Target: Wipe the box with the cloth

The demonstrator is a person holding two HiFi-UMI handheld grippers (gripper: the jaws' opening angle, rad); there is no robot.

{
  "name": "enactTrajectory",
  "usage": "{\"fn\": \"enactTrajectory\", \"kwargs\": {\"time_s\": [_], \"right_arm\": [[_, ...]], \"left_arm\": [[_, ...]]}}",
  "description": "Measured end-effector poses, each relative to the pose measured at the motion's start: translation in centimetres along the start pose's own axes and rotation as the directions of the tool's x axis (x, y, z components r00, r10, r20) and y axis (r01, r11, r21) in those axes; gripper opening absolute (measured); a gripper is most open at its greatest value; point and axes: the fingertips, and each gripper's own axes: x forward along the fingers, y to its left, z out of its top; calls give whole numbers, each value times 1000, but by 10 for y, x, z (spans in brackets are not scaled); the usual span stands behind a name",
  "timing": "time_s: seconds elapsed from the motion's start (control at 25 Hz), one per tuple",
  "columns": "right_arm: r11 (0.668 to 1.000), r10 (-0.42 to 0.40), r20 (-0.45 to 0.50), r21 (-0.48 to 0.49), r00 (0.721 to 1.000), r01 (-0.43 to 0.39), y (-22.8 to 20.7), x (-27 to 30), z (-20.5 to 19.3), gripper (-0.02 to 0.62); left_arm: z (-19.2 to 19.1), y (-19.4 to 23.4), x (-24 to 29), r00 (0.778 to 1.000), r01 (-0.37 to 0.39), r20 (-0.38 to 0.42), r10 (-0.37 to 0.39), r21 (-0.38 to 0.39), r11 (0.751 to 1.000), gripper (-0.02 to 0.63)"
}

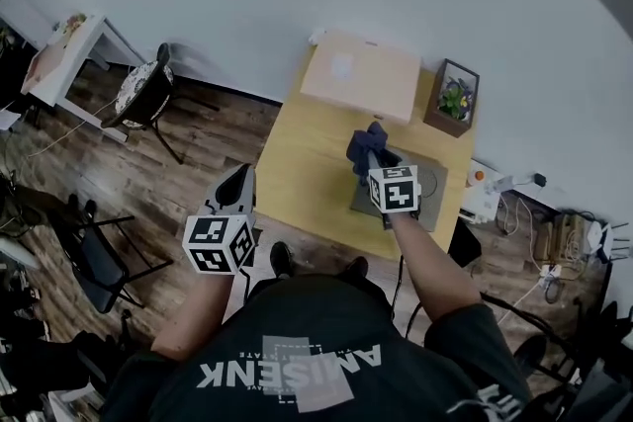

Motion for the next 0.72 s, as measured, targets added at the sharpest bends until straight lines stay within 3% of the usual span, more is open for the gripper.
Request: {"fn": "enactTrajectory", "kwargs": {"time_s": [0.24,0.72], "right_arm": [[997,-39,-81,-67,996,34,-4,29,-22,64],[992,-129,-145,-6,981,130,-46,17,-50,64]], "left_arm": [[-11,7,-11,999,-42,-20,42,-7,999,2],[-16,-16,-5,999,6,-50,-5,6,1000,2]]}}
